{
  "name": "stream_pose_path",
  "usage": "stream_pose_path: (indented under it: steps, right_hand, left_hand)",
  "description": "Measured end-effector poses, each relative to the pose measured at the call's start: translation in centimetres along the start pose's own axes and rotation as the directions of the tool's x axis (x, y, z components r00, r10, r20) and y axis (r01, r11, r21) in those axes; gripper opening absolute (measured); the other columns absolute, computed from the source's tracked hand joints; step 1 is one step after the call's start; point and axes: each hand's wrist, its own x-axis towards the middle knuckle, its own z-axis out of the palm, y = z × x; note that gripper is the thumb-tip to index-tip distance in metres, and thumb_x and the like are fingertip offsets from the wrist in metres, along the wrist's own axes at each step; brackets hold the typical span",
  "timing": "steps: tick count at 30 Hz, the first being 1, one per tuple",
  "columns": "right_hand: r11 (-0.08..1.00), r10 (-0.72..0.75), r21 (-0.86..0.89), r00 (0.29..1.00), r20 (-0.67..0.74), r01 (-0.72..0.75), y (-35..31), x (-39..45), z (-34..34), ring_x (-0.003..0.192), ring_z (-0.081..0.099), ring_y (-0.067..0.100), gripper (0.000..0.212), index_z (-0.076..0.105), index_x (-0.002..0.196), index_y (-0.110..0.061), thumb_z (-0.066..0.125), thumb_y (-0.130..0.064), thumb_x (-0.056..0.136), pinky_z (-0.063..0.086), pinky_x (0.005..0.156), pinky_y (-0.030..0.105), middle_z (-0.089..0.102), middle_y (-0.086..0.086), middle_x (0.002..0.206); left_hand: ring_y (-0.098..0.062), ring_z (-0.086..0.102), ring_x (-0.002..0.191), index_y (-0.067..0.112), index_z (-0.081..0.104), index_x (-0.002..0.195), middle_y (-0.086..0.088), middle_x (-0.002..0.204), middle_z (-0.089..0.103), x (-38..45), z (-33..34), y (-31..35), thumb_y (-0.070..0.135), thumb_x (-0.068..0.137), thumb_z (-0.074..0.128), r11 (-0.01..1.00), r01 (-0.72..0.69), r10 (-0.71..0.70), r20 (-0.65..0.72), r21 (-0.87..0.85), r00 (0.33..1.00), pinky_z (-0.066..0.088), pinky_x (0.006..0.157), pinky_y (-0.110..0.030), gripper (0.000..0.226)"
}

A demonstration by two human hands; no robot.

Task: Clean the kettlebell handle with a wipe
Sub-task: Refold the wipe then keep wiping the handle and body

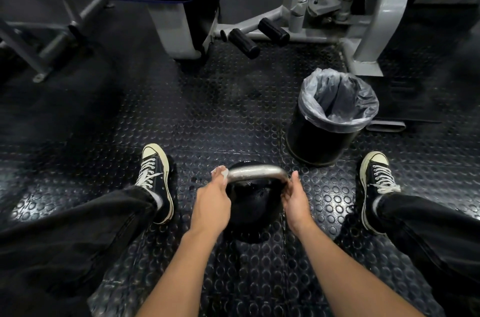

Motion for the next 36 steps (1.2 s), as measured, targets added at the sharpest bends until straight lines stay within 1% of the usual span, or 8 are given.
stream_pose_path:
  steps: [5,8,10,17,23,28,33,36]
  right_hand:
    - [1.000,-0.013,-0.002,1.000,-0.017,0.013,0.2,0.3,-0.2,0.122,0.061,0.013,0.082,0.077,0.104,-0.038,0.049,-0.100,0.058,0.034,0.118,0.045,0.075,-0.010,0.116]
    - [0.999,-0.033,0.012,0.999,0.010,0.033,-0.1,-0.1,0.1,0.119,0.061,0.011,0.072,0.079,0.094,-0.043,0.049,-0.097,0.059,0.035,0.118,0.043,0.076,-0.012,0.112]
    - [0.999,-0.046,0.020,0.999,0.018,0.046,-0.1,-0.1,0.2,0.117,0.062,0.010,0.068,0.080,0.093,-0.041,0.048,-0.094,0.064,0.035,0.118,0.043,0.076,-0.013,0.111]
    - [0.999,-0.015,0.030,1.000,0.002,0.015,0.1,0.2,0.0,0.110,0.063,0.006,0.056,0.074,0.100,-0.032,0.043,-0.076,0.088,0.038,0.113,0.036,0.077,-0.016,0.100]
    - [0.999,-0.033,0.011,0.999,-0.021,0.033,0.7,0.7,-0.5,0.121,0.060,0.014,0.079,0.076,0.102,-0.039,0.051,-0.099,0.059,0.035,0.118,0.043,0.074,-0.010,0.118]
    - [0.999,-0.027,0.024,1.000,0.013,0.026,0.4,0.4,-0.3,0.111,0.062,0.007,0.054,0.077,0.095,-0.035,0.044,-0.077,0.087,0.036,0.116,0.039,0.077,-0.015,0.104]
    - [0.999,-0.048,0.012,0.999,-0.015,0.048,0.4,0.7,-0.3,0.113,0.062,0.007,0.061,0.076,0.097,-0.036,0.048,-0.085,0.077,0.036,0.116,0.038,0.076,-0.016,0.106]
    - [1.000,-0.016,0.022,1.000,-0.014,0.016,0.4,0.8,-0.4,0.108,0.062,0.005,0.052,0.076,0.095,-0.033,0.041,-0.071,0.094,0.037,0.112,0.035,0.077,-0.018,0.099]
  left_hand:
    - [-0.031,0.058,0.104,0.030,0.045,0.146,-0.013,0.133,0.061,0.1,-0.2,0.7,0.021,0.108,0.027,1.000,0.014,-0.014,-0.027,0.020,1.000,0.045,0.098,-0.040,0.043]
    - [-0.023,0.048,0.135,0.032,0.042,0.149,0.005,0.153,0.044,-0.7,0.8,0.3,0.021,0.109,0.030,0.998,-0.027,0.026,-0.026,-0.058,0.999,0.029,0.116,-0.029,0.043]
    - [-0.012,0.039,0.142,0.035,0.041,0.149,0.016,0.157,0.034,-1.0,1.2,-0.3,0.022,0.109,0.033,0.992,-0.012,0.008,-0.030,-0.127,1.000,0.021,0.112,-0.018,0.043]
    - [-0.008,0.037,0.142,0.025,0.047,0.147,0.013,0.154,0.039,-0.7,1.5,0.3,0.016,0.108,0.037,0.983,-0.068,0.059,-0.062,-0.168,0.996,0.015,0.114,-0.016,0.042]
    - [-0.011,0.044,0.138,0.034,0.040,0.150,0.016,0.154,0.037,-1.9,1.9,-0.3,0.020,0.108,0.037,0.981,0.008,-0.029,-0.101,-0.195,0.994,0.018,0.109,-0.013,0.044]
    - [-0.016,0.040,0.142,0.032,0.036,0.152,0.006,0.155,0.041,-2.0,2.1,0.2,0.018,0.108,0.037,0.974,-0.014,-0.004,-0.077,-0.228,0.997,0.024,0.120,-0.030,0.046]
    - [-0.009,0.036,0.143,0.030,0.039,0.151,0.016,0.156,0.033,-1.5,2.2,-0.3,0.023,0.108,0.035,0.975,-0.004,-0.018,-0.097,-0.221,0.995,0.017,0.112,-0.014,0.043]
    - [0.001,0.023,0.144,0.029,0.038,0.151,0.016,0.157,0.028,-1.2,2.4,0.2,0.018,0.107,0.038,0.973,-0.059,0.041,-0.084,-0.223,0.996,0.009,0.113,-0.010,0.045]
